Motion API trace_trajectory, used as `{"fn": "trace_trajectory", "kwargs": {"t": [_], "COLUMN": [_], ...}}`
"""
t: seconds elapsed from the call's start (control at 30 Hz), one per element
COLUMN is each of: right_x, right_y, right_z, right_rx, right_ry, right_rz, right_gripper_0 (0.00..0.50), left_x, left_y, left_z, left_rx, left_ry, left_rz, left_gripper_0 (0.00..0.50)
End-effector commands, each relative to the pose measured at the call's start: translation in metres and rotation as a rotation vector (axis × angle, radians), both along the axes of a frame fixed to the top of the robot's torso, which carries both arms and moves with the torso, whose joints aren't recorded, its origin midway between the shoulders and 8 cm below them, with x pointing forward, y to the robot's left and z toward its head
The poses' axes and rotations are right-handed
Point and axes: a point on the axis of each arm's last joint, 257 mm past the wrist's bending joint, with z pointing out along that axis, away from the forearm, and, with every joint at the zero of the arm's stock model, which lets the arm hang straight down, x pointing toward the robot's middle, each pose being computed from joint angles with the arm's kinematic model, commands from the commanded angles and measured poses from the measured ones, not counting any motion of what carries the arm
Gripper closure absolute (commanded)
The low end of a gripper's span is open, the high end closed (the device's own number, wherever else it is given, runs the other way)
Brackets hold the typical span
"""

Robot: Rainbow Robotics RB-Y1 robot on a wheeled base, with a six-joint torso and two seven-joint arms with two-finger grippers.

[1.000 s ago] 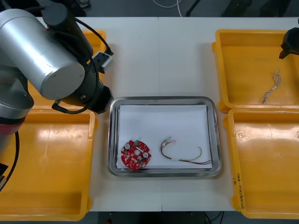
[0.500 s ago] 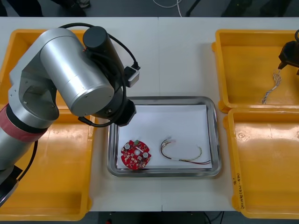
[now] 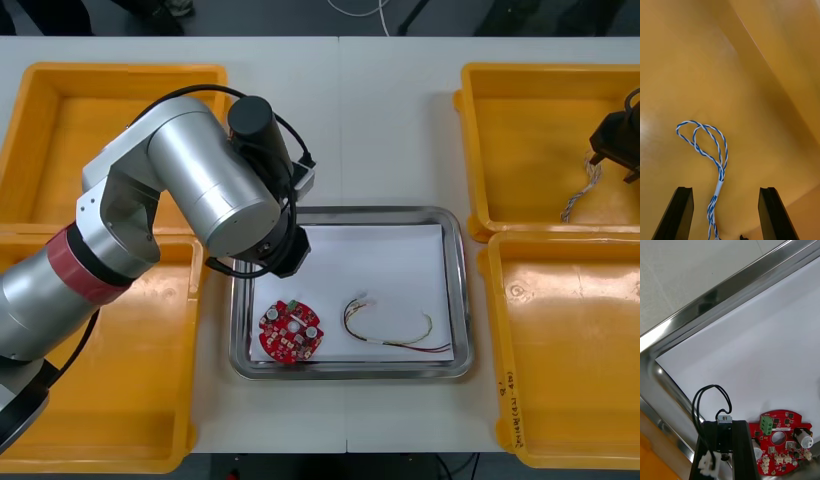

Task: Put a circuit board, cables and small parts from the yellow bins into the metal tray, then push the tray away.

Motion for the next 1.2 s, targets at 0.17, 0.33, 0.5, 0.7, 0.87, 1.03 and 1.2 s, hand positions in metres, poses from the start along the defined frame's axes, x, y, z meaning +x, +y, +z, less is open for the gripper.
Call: {"fn": "trace_trajectory", "kwargs": {"t": [0.17, 0.33, 0.5, 0.7, 0.87, 1.03, 1.2], "right_x": [0.018, 0.021, 0.025, 0.023, 0.021, 0.020, 0.018], "right_y": [0.010, 0.024, 0.027, 0.030, 0.033, 0.036, 0.033], "right_z": [0.019, 0.011, -0.001, -0.010, -0.018, -0.025, -0.032], "right_rx": [0.092, 0.153, 0.173, 0.175, 0.189, 0.196, 0.190], "right_ry": [-0.078, -0.087, -0.103, -0.090, -0.087, -0.081, -0.079], "right_rz": [-0.084, -0.095, -0.105, -0.106, -0.108, -0.109, -0.110], "right_gripper_0": [0.000, 0.000, 0.000, 0.000, 0.000, 0.000, 0.000], "left_x": [0.019, 0.027, 0.027, 0.027, 0.028, 0.028, 0.027], "left_y": [-0.016, -0.010, -0.008, -0.007, -0.008, -0.008, -0.009], "left_z": [-0.002, -0.013, -0.015, -0.016, -0.016, -0.014, -0.004], "left_rx": [-0.044, -0.031, -0.032, -0.035, -0.043, -0.045, -0.044], "left_ry": [-0.033, -0.045, -0.041, -0.037, -0.036, -0.039, -0.050], "left_rz": [0.050, 0.061, 0.065, 0.070, 0.072, 0.074, 0.074], "left_gripper_0": [0.499, 0.498, 0.498, 0.218, 0.000, 0.000, 0.000]}}
